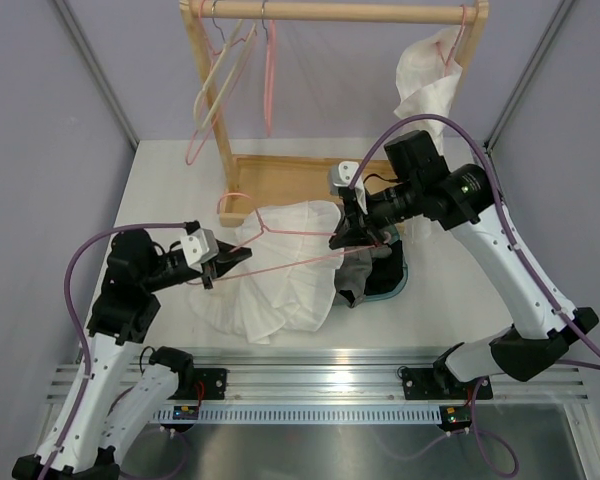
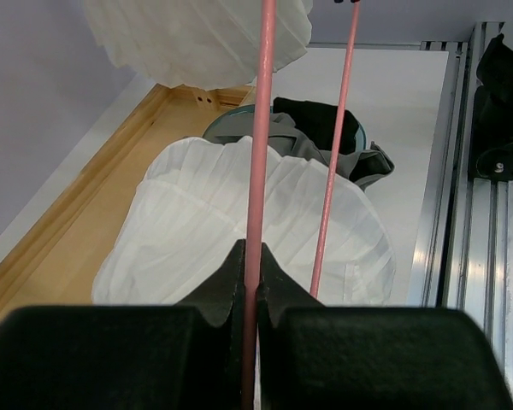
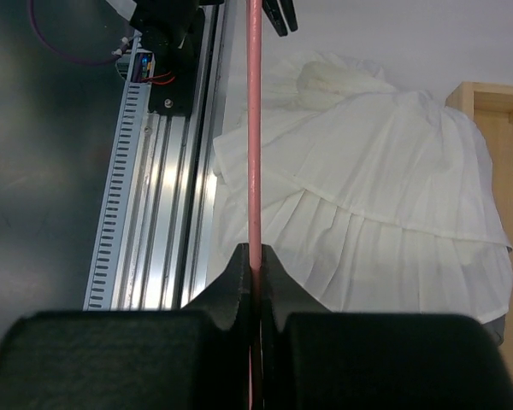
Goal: Remove the skirt from the hanger
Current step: Place the hanger at the clothesline.
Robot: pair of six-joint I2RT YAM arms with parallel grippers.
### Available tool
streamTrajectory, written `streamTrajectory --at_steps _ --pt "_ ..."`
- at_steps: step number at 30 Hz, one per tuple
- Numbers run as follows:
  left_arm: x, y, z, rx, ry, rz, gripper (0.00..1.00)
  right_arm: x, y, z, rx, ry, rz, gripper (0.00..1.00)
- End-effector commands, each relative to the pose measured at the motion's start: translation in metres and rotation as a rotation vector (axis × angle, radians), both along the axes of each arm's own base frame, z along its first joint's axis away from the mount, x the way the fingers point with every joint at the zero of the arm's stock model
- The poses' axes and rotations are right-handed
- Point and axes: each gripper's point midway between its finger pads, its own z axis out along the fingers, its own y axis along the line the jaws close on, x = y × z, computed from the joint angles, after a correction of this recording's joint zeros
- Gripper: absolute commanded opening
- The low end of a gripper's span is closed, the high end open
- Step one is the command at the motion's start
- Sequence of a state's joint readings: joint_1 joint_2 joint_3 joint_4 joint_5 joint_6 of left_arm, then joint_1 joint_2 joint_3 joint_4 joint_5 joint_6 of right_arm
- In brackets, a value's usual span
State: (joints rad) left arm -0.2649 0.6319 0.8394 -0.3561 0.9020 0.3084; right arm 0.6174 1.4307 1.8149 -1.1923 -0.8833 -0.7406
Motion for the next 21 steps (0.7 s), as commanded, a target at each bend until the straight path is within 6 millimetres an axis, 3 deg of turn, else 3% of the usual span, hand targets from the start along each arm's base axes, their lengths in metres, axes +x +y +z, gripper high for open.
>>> streamTrajectory --at_steps 1,3,4,6,7,10,11,15,17,21 --pt "0.016 -0.002 0.018 -0.045 -0.057 0.042 0.06 -0.012 -0.004 0.015 0.042 -0.018 0.017 0.0" --pt "0.019 -0.001 0.022 -0.061 -0.057 0.057 0.23 -0.01 -0.009 0.018 0.039 -0.039 -0.013 0.0" --pt "0.021 0.001 0.026 -0.076 -0.06 0.083 0.48 -0.005 -0.015 0.02 0.042 -0.046 -0.043 0.0" --pt "0.024 0.005 0.032 -0.087 -0.073 0.126 0.75 0.003 -0.024 0.018 0.033 -0.042 -0.099 0.0" --pt "0.028 0.013 0.038 -0.098 -0.088 0.193 0.95 0.011 -0.035 0.016 0.027 -0.038 -0.148 0.0" --pt "0.039 0.034 0.044 -0.107 -0.102 0.352 0.99 0.019 -0.061 0.01 0.003 -0.039 -0.257 0.0" --pt "0.038 0.043 0.049 -0.118 -0.121 0.401 0.99 0.03 -0.077 0.001 -0.016 -0.015 -0.342 0.0" --pt "0.04 0.076 0.039 -0.135 -0.128 0.601 0.99 0.057 -0.118 -0.001 -0.007 -0.034 -0.596 0.0" --pt "0.033 0.081 0.026 -0.14 -0.117 0.622 0.99 0.071 -0.127 0.008 0.023 -0.063 -0.717 0.0" --pt "0.027 0.081 0.002 -0.144 -0.084 0.62 0.99 0.101 -0.128 0.047 0.143 -0.103 -0.849 0.0"
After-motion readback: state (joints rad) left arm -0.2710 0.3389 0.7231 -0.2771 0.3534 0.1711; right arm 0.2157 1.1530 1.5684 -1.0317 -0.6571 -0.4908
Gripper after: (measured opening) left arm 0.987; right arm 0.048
